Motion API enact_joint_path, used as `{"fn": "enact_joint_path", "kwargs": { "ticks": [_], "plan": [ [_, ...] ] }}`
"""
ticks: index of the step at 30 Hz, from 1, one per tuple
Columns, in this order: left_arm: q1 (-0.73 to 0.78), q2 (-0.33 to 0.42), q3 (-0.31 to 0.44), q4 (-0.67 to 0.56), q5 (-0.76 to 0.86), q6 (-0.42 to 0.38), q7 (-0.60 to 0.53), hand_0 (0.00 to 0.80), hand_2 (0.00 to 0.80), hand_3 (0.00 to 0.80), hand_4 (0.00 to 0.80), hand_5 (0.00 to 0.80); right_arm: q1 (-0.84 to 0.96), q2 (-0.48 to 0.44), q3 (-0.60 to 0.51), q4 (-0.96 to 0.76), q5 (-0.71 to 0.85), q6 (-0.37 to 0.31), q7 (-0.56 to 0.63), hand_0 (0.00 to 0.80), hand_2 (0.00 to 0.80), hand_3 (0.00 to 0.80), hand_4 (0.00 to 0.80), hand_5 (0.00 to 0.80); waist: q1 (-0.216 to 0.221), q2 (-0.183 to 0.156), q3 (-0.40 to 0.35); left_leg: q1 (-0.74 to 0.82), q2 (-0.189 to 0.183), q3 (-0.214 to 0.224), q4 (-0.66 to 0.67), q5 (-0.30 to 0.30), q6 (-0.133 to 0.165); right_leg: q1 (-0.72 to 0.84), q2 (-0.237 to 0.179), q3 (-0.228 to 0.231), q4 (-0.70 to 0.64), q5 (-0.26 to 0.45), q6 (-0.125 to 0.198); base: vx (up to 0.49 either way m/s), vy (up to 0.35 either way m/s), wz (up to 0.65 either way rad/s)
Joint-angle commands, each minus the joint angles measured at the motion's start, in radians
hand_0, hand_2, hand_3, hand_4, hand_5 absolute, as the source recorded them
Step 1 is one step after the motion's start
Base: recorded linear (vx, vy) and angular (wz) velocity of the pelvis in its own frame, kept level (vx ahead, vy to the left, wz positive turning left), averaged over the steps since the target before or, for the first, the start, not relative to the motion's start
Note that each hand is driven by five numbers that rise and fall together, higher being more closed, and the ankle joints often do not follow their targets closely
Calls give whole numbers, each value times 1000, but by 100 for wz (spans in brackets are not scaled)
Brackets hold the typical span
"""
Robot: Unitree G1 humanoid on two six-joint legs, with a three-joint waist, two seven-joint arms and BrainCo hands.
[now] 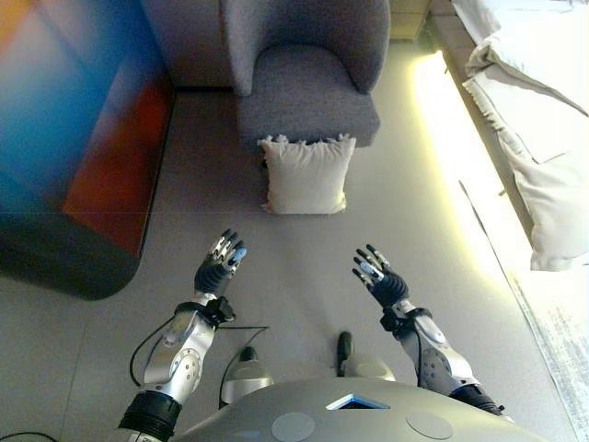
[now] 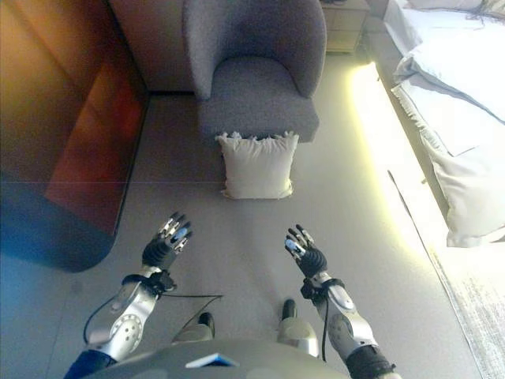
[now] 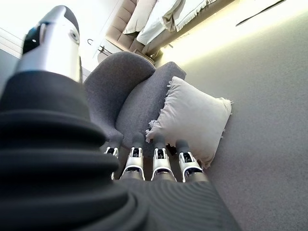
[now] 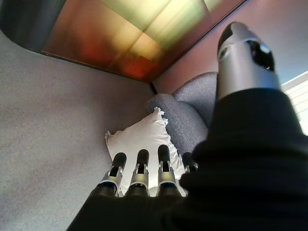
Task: Pick up the cushion and take it to the sofa
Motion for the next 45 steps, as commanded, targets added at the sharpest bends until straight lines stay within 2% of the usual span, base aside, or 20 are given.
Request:
{"fn": "enact_joint_path", "kwargs": {
  "ticks": [1, 3, 16, 28, 31, 34, 36, 41, 44, 45],
  "plan": [
    [-22, 11, 37, -79, 68, -73, 20, 0, 0, 0, 0, 0, -31, -2, -29, -88, 25, -55, 10, 0, 0, 0, 0, 0, 4, 6, 5, -77, -43, -42, 88, -57, 63, 36, 14, -41, 70, -112, 18, 0, 0, 0],
    [-26, 15, 37, -78, 58, -97, 27, 0, 0, 0, 0, 0, -30, 0, -27, -90, 31, -53, 5, 0, 0, 0, 0, 0, 3, 5, 4, -76, -43, -41, 86, -56, 61, 37, 14, -41, 66, -109, 18, 0, 0, 0],
    [-15, 27, 50, -92, 87, -76, 44, 0, 0, 0, 0, 0, -22, -1, -28, -95, 19, -47, -4, 0, 0, 0, 0, 0, -1, 0, 6, -70, -38, -29, 118, -74, 62, 42, 10, -35, 72, -112, 18, 0, 0, 0],
    [-13, 8, 45, -93, 27, -70, 58, 0, 0, 0, 0, 0, -20, -8, -40, -84, 22, -38, -1, 0, 0, 0, 0, 0, -6, 3, 10, -62, -5, -38, 72, -37, 38, 41, 45, -35, 31, -96, 4, -16, -46, 0],
    [1, 1, 47, -95, 7, -74, 53, 0, 0, 0, 0, 0, -27, -16, -48, -86, 15, -27, 7, 0, 0, 0, 0, 0, -2, -5, 20, -95, 3, -60, 157, -57, 29, 31, 52, -21, 52, -104, -11, 0, 0, 0],
    [19, -4, 59, -102, -20, -69, 47, 0, 0, 0, 0, 0, -25, -38, -56, -94, 16, -24, 14, 0, 0, 0, 0, 0, 8, -14, 39, -158, -16, -85, 303, -67, 23, 27, 42, -17, 69, -100, -21, 5, 22, 1],
    [19, -2, 66, -109, -43, -55, 35, 0, 0, 0, 0, 0, -35, -48, -58, -80, 30, -42, 21, 0, 0, 0, 0, 0, 17, -9, 51, -165, -37, -97, 285, -70, 31, 23, 35, -19, 75, -95, -13, 20, 131, -1],
    [-6, -2, 70, -90, -23, -47, 40, 0, 0, 0, 0, 0, -45, -23, -74, -71, 61, -57, 5, 0, 0, 0, 0, 0, -1, 10, 46, -97, -61, -70, 177, -85, 63, 4, 7, -26, 123, -100, 18, 72, 183, -6],
    [-7, 4, 79, -83, -19, -44, 41, 0, 0, 0, 0, 0, -21, 3, -79, -84, 27, -58, 2, 0, 0, 0, 0, 0, -10, 18, 45, -85, -69, -64, 166, -96, 89, -25, -18, -28, 235, -131, 34, 91, 166, -5],
    [-10, 15, 81, -79, -17, -48, 35, 0, 0, 0, 0, 0, -9, 15, -79, -90, 11, -63, 5, 0, 0, 0, 0, 0, -9, 23, 49, -95, -77, -56, 175, -108, 114, -51, -39, -45, 357, -131, 40, 75, 257, 3]
  ]
}}
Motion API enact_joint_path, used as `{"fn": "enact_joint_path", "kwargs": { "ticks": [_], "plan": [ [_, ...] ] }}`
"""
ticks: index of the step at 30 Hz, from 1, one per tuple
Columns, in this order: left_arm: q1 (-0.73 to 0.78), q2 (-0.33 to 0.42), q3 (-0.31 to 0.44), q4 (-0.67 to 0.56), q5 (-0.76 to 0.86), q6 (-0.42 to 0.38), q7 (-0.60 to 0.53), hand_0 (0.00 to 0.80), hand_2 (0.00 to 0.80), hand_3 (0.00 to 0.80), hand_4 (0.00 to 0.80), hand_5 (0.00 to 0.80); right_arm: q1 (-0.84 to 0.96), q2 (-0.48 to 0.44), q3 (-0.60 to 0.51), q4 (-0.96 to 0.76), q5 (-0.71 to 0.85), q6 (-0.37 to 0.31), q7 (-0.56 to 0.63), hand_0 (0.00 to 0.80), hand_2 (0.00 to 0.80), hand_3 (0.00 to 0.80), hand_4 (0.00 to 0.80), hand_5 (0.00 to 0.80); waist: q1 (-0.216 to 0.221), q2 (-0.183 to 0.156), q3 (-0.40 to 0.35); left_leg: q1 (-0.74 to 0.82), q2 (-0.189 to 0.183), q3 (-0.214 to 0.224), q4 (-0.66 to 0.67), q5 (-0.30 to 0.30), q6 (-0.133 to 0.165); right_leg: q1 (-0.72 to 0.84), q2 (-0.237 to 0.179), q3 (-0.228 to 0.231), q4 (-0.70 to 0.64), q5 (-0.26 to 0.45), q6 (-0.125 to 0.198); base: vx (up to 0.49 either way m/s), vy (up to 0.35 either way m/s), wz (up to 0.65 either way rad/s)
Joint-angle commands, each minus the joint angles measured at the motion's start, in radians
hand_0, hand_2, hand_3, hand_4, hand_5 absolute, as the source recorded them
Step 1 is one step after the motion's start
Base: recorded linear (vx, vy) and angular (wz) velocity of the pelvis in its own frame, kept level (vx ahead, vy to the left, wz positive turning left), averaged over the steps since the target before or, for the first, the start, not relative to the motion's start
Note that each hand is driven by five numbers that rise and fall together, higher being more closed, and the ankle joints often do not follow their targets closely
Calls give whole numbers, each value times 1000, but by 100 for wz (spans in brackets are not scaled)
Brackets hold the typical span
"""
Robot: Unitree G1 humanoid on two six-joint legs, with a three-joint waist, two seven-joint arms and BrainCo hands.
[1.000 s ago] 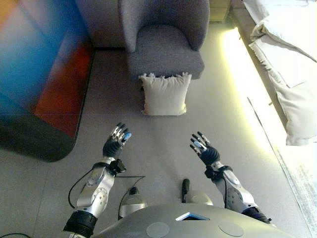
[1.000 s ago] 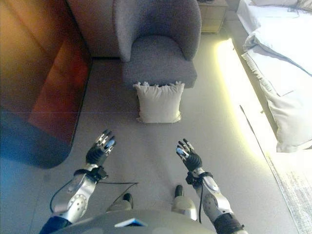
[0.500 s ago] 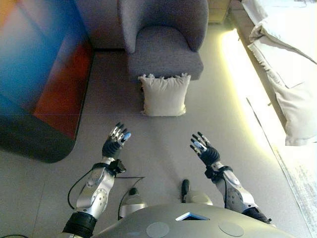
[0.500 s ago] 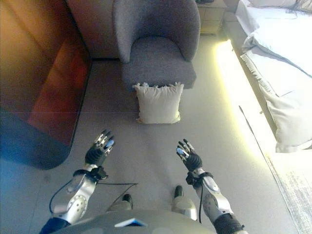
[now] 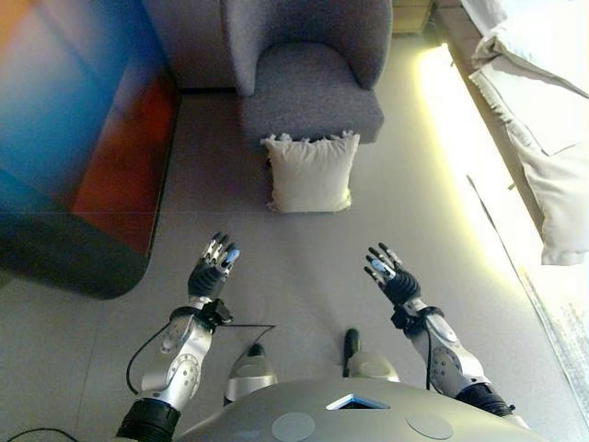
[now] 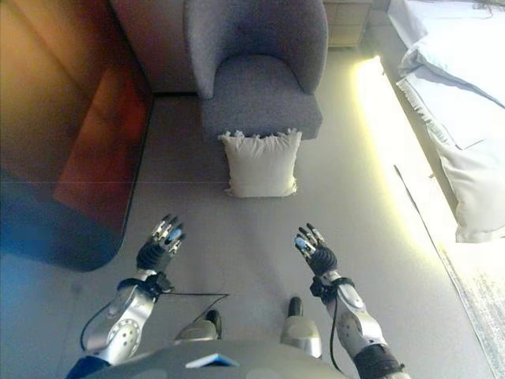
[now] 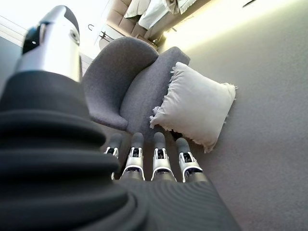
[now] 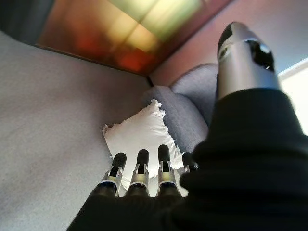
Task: Pick up the cushion and take it to the sofa
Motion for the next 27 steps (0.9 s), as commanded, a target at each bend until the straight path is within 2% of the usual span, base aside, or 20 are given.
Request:
{"fn": "enact_joint_path", "kwargs": {
  "ticks": [1, 2, 4, 6, 8, 10, 11, 12, 13, 15, 16, 18, 22, 23, 25, 27],
  "plan": [
    [-51, 31, 38, -34, -1, -47, -28, 0, 0, 0, 0, 0, 3, 44, -30, -97, -22, -76, 16, 0, 0, 0, 0, 0, -6, 6, 33, -97, -73, -11, 144, -91, 129, -88, -61, -80, 457, -103, 29, 64, 319, -2],
    [-54, 34, 36, -21, 15, -55, -24, 0, 0, 0, 0, 0, 12, 49, -26, -97, -30, -82, 14, 0, 0, 0, 0, 0, -10, 14, 44, -98, -79, -10, 152, -99, 140, -135, -79, -60, 586, -93, 19, 50, 268, -35],
    [-67, 34, 43, 1, 18, -52, -19, 0, 0, 0, 0, 0, 28, 47, -25, -101, -26, -83, 15, 0, 0, 0, 0, 0, -23, 29, 59, -99, -78, -8, 166, -104, 143, -200, -88, -30, 703, -60, 3, 74, 190, -42],
    [-70, 33, 62, 2, 8, -36, -38, 0, 0, 0, 0, 0, 45, 45, -27, -107, -24, -80, 20, 0, 0, 0, 0, 0, -30, 29, 64, -94, -81, -8, 179, -113, 141, -220, -87, -7, 719, -44, 2, 149, 85, -7],
    [-62, 37, 81, -16, 16, -15, -53, 0, 0, 0, 0, 0, 67, 47, -33, -105, -22, -82, 26, 0, 0, 0, 0, 0, -39, 21, 64, -83, -92, -16, 189, -129, 139, -213, -85, 10, 651, -24, 9, 223, -31, 9],
    [-58, 41, 83, -19, 18, -8, -48, 0, 0, 0, 0, 0, 74, 45, -39, -96, -17, -86, 34, 0, 0, 0, 0, 0, -50, 0, 64, -73, -107, -26, 202, -147, 129, -192, -83, 26, 497, -14, 22, 232, -105, 3],
    [-58, 42, 83, -20, 15, -5, -44, 0, 0, 0, 0, 0, 74, 44, -40, -94, -17, -87, 37, 0, 0, 0, 0, 0, -53, -5, 64, -71, -110, -28, 206, -152, 127, -185, -83, 28, 461, -15, 24, 293, -171, -1],
    [-58, 40, 75, -17, 9, -13, -35, 0, 0, 0, 0, 0, 65, 42, -38, -90, -10, -93, 41, 0, 0, 0, 0, 0, -63, -29, 63, -70, -122, -34, 225, -177, 117, -178, -92, 47, 304, -6, 40, 337, -199, -2],
    [-56, 39, 70, -14, 9, -21, -35, 0, 0, 0, 0, 0, 58, 37, -37, -91, 1, -94, 39, 0, 0, 0, 0, 0, -70, -43, 64, -65, -132, -37, 235, -199, 116, -183, -100, 57, 206, 23, 56, 376, -222, -5],
    [-52, 40, 66, -13, 11, -27, -39, 0, 0, 0, 0, 0, 48, 30, -37, -94, 16, -91, 33, 0, 0, 0, 0, 0, -77, -54, 65, -58, -142, -43, 242, -224, 117, -194, -107, 68, 129, 75, 76, 324, -140, 15],
    [-36, 41, 68, -18, 16, -33, -50, 0, 0, 0, 0, 0, 39, 21, -39, -100, 29, -79, 27, 0, 0, 0, 0, 0, -89, -63, 64, -41, -152, -52, 243, -248, 122, -227, -104, 94, 37, 129, 91, 442, -132, 55],
    [-18, 40, 73, -20, 25, -31, -70, 0, 0, 0, 0, 0, 41, 21, -46, -101, 32, -69, 27, 0, 0, 0, 0, 0, -100, -65, 65, -13, -154, -67, 250, -275, 127, -254, -95, 111, -4, 164, 95, 513, -128, 47],
    [6, 23, 66, -10, 44, -40, -89, 0, 0, 0, 0, 0, 45, 31, -51, -81, 21, -60, 40, 0, 0, 0, 0, 0, -108, -68, 57, 43, -142, -85, 264, -316, 129, -275, -88, 78, 27, 157, 90, 467, -120, 23],
    [11, 17, 65, -8, 45, -43, -85, 0, 0, 0, 0, 0, 42, 31, -53, -71, 12, -49, 49, 0, 0, 0, 0, 0, -117, -64, 42, 62, -124, -82, 270, -310, 123, -272, -74, 82, 35, 143, 86, 502, -163, 19],
    [22, 12, 69, -10, 32, -41, -78, 0, 0, 0, 0, 0, 40, 29, -46, -73, -9, -24, 45, 0, 0, 0, 0, 0, -131, -53, 19, 94, -73, -74, 288, -254, 95, -274, -38, 103, 88, 122, 70, 502, -192, 11],
    [29, -3, 85, -14, 6, -24, -67, 0, 0, 0, 0, 0, 36, 13, -42, -99, -25, 11, 36, 0, 0, 0, 0, 0, -143, -32, -8, 133, -8, -82, 326, -107, 44, -274, 12, 108, 149, 82, 42, 414, -196, 8]
  ]
}}
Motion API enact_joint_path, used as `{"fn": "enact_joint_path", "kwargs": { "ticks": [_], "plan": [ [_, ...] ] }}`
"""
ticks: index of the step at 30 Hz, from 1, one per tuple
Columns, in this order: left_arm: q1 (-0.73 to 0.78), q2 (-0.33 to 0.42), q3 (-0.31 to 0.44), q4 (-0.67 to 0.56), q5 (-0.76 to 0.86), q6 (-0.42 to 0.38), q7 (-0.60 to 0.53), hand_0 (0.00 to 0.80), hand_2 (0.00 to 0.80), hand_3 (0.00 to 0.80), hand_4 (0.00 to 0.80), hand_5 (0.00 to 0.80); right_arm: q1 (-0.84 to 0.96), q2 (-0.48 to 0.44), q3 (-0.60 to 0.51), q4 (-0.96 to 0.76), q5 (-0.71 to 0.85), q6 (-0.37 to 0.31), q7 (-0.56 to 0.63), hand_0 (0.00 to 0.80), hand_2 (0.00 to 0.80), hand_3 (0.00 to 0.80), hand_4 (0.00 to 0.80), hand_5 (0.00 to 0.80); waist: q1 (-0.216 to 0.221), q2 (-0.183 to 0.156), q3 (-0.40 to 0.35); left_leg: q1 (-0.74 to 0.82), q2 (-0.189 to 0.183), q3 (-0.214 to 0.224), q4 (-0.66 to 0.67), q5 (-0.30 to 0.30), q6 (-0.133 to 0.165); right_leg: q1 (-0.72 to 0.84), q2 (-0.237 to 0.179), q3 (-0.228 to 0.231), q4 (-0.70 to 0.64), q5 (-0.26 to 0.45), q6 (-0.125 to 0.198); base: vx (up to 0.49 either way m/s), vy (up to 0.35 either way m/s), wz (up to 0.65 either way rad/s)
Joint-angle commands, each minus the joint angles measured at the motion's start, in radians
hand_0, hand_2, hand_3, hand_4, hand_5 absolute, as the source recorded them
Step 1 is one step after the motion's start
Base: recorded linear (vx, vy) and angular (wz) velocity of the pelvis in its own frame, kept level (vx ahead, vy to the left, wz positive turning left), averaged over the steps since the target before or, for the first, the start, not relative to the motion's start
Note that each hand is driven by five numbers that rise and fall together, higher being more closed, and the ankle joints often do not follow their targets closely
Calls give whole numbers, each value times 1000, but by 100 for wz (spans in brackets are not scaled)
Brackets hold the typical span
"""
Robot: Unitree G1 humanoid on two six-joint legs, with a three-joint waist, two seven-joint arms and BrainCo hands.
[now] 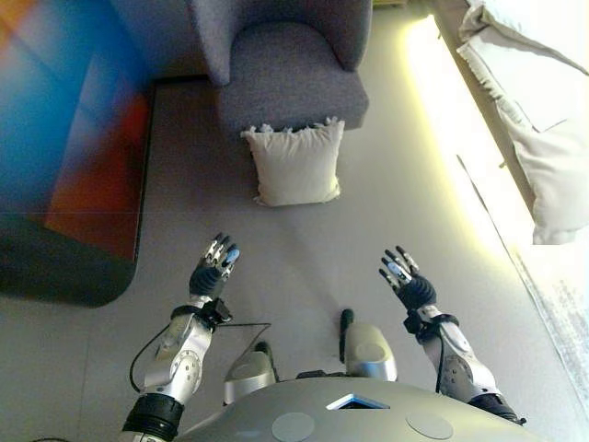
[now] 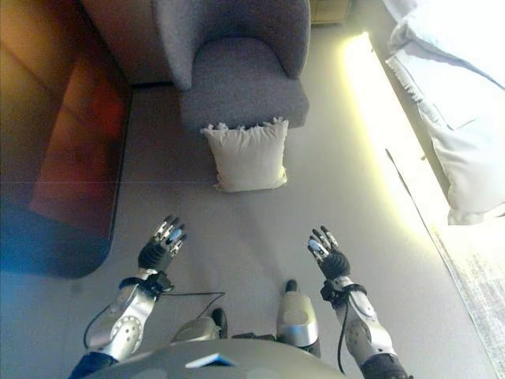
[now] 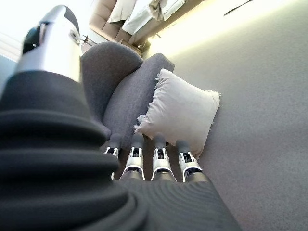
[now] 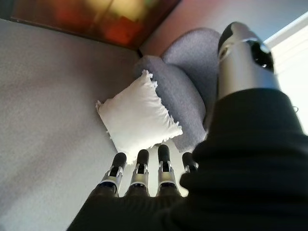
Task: Pick up the cushion and take it to the sofa
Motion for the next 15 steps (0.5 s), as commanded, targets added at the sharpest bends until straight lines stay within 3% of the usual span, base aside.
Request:
{"fn": "enact_joint_path", "kwargs": {
  "ticks": [1, 2, 3, 6, 7, 9, 11, 15],
  "plan": [
    [42, 28, 48, -97, -28, -29, 0, 0, 0, 0, 0, 0, -18, 4, 12, -106, -13, 32, 17, 0, 0, 0, 0, 0, -30, 2, -80, 124, 42, -1, 240, 78, 2, -108, 53, 63, -216, 263, 26, 435, -245, 0],
    [37, 23, 46, -111, -30, -31, 9, 0, 0, 0, 0, 0, -18, -14, 15, -122, -5, 36, 31, 0, 0, 0, 0, 0, -34, -5, -92, 90, 62, -5, 347, 147, -17, -78, 79, 81, -221, 237, -7, 384, -242, -6],
    [31, 19, 41, -109, -28, -36, 14, 0, 0, 0, 0, 0, -21, -18, 16, -115, -11, 32, 35, 0, 0, 0, 0, 0, -34, -11, -97, 65, 68, -5, 420, 173, -19, -63, 89, 83, -219, 225, -25, 437, -295, -4],
    [-20, 4, 16, -109, -39, -15, 54, 0, 0, 0, 0, 0, -50, -25, 22, -71, -21, 5, 15, 0, 0, 0, 0, 0, -10, -40, -91, -122, 76, 8, 636, 167, 13, 27, 112, 74, -222, 180, -80, 312, -229, -1],
    [-32, 3, 8, -116, -39, -6, 61, 0, 0, 0, 0, 0, -59, -23, 22, -63, -8, -6, 15, 0, 0, 0, 0, 0, 2, -47, -83, -170, 73, 15, 624, 150, 30, 55, 118, 74, -226, 166, -85, 208, -131, -32],
    [-40, 7, 0, -120, -29, -9, 62, 0, 0, 0, 0, 0, -67, -21, 20, -56, 14, -23, 35, 0, 0, 0, 0, 0, 20, -57, -73, -205, 51, 21, 527, 132, 51, 89, 127, 77, -237, 143, -81, 237, -51, -18],
    [-45, 17, -1, -129, -34, -6, 70, 0, 0, 0, 0, 0, -66, -17, 18, -61, 14, -22, 33, 0, 0, 0, 0, 0, 30, -50, -69, -200, 38, 29, 394, 141, 53, 112, 142, 82, -246, 121, -74, 231, 29, -26],
    [-50, 19, 2, -133, -47, -4, 71, 0, 0, 0, 0, 0, -25, -4, 13, -82, 2, -24, 28, 0, 0, 0, 0, 0, 63, -9, -56, -254, 36, 32, 23, 225, 7, 183, 180, 90, -263, 63, -58, 267, 98, -9]
  ]
}}
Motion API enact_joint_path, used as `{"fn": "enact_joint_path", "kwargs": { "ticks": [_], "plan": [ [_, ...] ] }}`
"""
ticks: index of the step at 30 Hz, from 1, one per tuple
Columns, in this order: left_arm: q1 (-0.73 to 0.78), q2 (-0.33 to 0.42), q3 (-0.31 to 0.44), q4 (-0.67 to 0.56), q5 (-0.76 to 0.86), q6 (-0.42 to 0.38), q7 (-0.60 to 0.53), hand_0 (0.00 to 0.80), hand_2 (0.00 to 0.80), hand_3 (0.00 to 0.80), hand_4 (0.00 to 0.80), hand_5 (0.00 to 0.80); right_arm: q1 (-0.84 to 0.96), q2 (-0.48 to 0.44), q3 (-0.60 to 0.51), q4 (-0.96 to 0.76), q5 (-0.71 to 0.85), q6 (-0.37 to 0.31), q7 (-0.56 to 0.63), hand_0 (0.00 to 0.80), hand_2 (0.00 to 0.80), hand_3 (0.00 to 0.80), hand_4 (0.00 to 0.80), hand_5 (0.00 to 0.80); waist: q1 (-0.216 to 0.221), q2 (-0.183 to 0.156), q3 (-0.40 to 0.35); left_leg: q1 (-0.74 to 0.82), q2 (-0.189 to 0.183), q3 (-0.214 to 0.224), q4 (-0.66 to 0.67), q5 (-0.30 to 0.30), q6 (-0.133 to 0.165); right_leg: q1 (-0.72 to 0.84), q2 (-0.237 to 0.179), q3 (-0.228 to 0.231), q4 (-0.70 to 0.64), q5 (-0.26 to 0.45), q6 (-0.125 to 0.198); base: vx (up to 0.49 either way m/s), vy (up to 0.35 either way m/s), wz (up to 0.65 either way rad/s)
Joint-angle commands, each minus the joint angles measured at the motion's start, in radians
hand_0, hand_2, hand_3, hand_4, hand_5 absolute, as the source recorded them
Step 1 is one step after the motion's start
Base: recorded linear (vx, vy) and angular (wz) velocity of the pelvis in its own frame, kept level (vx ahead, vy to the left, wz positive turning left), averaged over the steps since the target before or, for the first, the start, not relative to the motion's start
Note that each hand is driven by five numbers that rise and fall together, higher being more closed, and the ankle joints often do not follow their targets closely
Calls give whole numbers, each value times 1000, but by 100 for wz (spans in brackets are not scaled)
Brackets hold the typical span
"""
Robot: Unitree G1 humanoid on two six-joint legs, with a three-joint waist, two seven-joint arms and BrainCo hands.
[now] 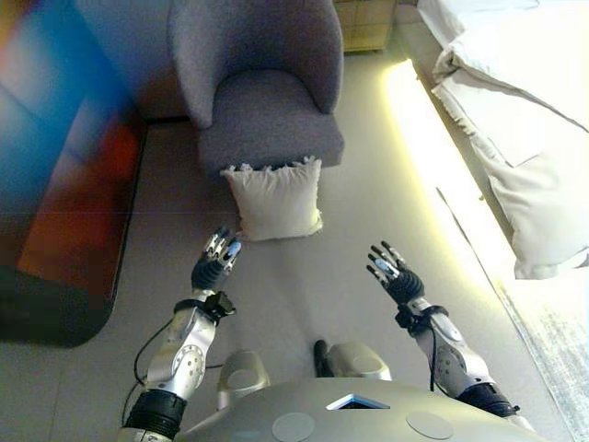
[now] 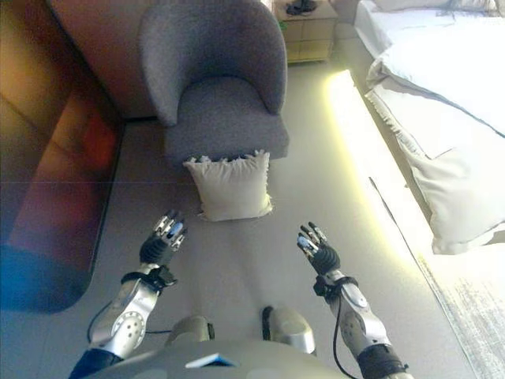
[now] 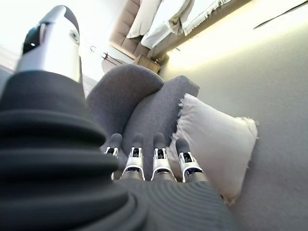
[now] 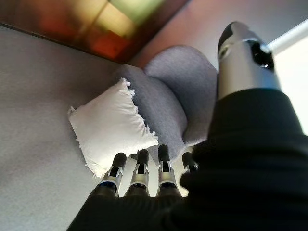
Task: Pick up the cushion and take it to the sofa
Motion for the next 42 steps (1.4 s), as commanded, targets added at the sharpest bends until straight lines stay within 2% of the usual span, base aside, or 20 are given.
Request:
{"fn": "enact_joint_path", "kwargs": {
  "ticks": [1, 4, 10, 14, 16, 17, 19, 20, 22, 24, 25, 26, 27, 28, 30, 31, 33, 35, 37, 42],
  "plan": [
    [-7, 24, 23, -64, -29, -37, 12, 0, 0, 0, 0, 0, 31, 19, -4, -84, 11, -61, 33, 0, 0, 0, 0, 0, 36, 16, 20, -49, 21, 3, -280, 209, -6, 72, -5, 20, -99, 51, 135, 300, 73, 1],
    [17, 14, 23, -55, -41, -53, 17, 0, 0, 0, 0, 0, 55, 23, -12, -85, -6, -47, 62, 0, 0, 0, 0, 0, 57, 26, 21, -94, 42, -11, -387, 243, -23, 134, -3, 33, -99, 5, 137, 320, 66, -25],
    [46, 10, 43, -40, -51, -69, 0, 0, 0, 0, 0, 0, 82, 13, -24, -102, -22, -30, 87, 0, 0, 0, 0, 0, 57, 55, 21, -149, 151, 6, -395, 254, -52, 174, -8, 11, -24, -110, 122, 346, 143, -34],
    [26, 11, 35, -24, -73, -92, 10, 0, 0, 0, 0, 0, 84, 3, -31, -110, -25, -11, 78, 0, 0, 0, 0, 0, 43, 70, 20, -124, 183, 32, -395, 256, -51, 171, -9, 5, 42, -164, 119, 404, 296, -74],
    [5, 16, 27, -14, -83, -103, 11, 0, 0, 0, 0, 0, 70, 1, -21, -98, -28, -19, 73, 0, 0, 0, 0, 0, 50, 72, 25, -104, 165, 38, -375, 237, -31, 167, -26, -6, 80, -176, 127, 372, 353, -5],
    [-4, 20, 24, -14, -79, -101, 13, 0, 0, 0, 0, 0, 62, 3, -13, -92, -31, -26, 63, 0, 0, 0, 0, 0, 58, 72, 26, -113, 149, 34, -336, 239, -32, 166, -41, -20, 102, -189, 134, 396, 381, 18],
    [-12, 32, 17, 1, -59, -101, 0, 0, 0, 0, 0, 0, 40, 8, 1, -74, -25, -35, 33, 0, 0, 0, 0, 0, 74, 64, 26, -137, 113, 7, -241, 228, -25, 174, -79, -34, 143, -179, 156, 389, 323, 8],
    [-12, 41, 22, 6, -50, -98, -4, 0, 0, 0, 0, 0, 32, 12, 3, -71, -12, -25, 21, 0, 0, 0, 0, 0, 84, 51, 21, -150, 85, -8, -191, 214, -16, 189, -105, -35, 163, -149, 177, 423, 313, 5],
    [-4, 56, 40, -4, -24, -92, -20, 0, 0, 0, 0, 0, 23, 19, 6, -72, 31, -8, 36, 0, 0, 0, 0, 0, 102, 25, -1, -139, 41, 16, -176, 167, 27, 198, -161, -54, 243, -21, 226, 405, 313, 4],
    [-6, 74, 44, -12, 9, -85, -24, 0, 0, 0, 0, 0, 3, 42, 16, -69, 33, -28, 42, 0, 0, 0, 0, 0, 120, 19, -23, -108, -3, 31, -187, 134, 67, 184, -196, -78, 388, 107, 250, 385, 341, 6],
    [-13, 86, 46, -17, 33, -77, -25, 0, 0, 0, 0, 0, -10, 63, 24, -62, 33, -42, 31, 0, 0, 0, 0, 0, 127, 24, -27, -78, -30, 30, -187, 107, 88, 139, -223, -101, 515, 151, 246, 359, 344, 3],
    [-18, 87, 47, -19, 44, -72, -21, 0, 0, 0, 0, 0, -15, 70, 25, -56, 30, -44, 27, 0, 0, 0, 0, 0, 131, 33, -31, -67, -33, 27, -187, 98, 94, 111, -231, -106, 549, 164, 238, 347, 362, 7],
    [-32, 88, 53, -16, 53, -64, -15, 0, 0, 0, 0, 0, -26, 83, 30, -35, 15, -52, 17, 0, 0, 0, 0, 0, 132, 39, -30, -42, -56, 21, -187, 82, 106, 53, -268, -122, 592, 171, 224, 265, 308, 14],
    [-45, 87, 57, -16, 52, -58, -7, 0, 0, 0, 0, 0, -31, 89, 37, -27, 2, -52, 5, 0, 0, 0, 0, 0, 128, 48, -27, -18, -66, 21, -194, 75, 110, 3, -283, -131, 593, 159, 210, 277, 300, -5],
    [-60, 91, 69, -22, 40, -44, -14, 0, 0, 0, 0, 0, -23, 87, 37, -29, -10, -49, -10, 0, 0, 0, 0, 0, 117, 56, -21, 4, -81, 21, -191, 70, 108, -23, -269, -155, 497, 112, 187, 211, 136, -11],
    [-63, 94, 79, -30, 29, -34, -20, 0, 0, 0, 0, 0, -6, 85, 29, -34, -7, -54, -2, 0, 0, 0, 0, 0, 104, 57, -15, 24, -92, 15, -188, 60, 106, -38, -258, -171, 380, 92, 182, 219, 25, 2],
    [-63, 95, 83, -26, 7, -28, -23, 0, 0, 0, 0, 0, 25, 81, 15, -40, -3, -69, 14, 0, 0, 0, 0, 0, 83, 56, -6, 61, -98, 12, -193, 45, 97, -56, -255, -182, 231, 112, 189, 217, -24, -2],
    [-58, 86, 80, -16, -10, -27, -18, 0, 0, 0, 0, 0, 35, 74, 8, -51, 11, -70, 18, 0, 0, 0, 0, 0, 62, 45, 4, 84, -97, 19, -188, 27, 86, -60, -259, -164, 112, 145, 205, 176, -49, 19],
    [-42, 74, 67, -10, -15, -38, -24, 0, 0, 0, 0, 0, 37, 71, 4, -55, 17, -74, 21, 0, 0, 0, 0, 0, 48, 31, 8, 96, -97, 22, -184, 3, 76, -63, -263, -127, 5, 180, 227, 163, -54, 24],
    [3, 60, 30, 2, 23, -44, -46, 0, 0, 0, 0, 0, 11, 65, 5, -56, 35, -73, 0, 0, 0, 0, 0, 0, 28, 1, 12, 130, -118, -4, -186, -70, 84, -130, -286, -45, -136, 315, 280, 191, -65, 22]
  ]
}}
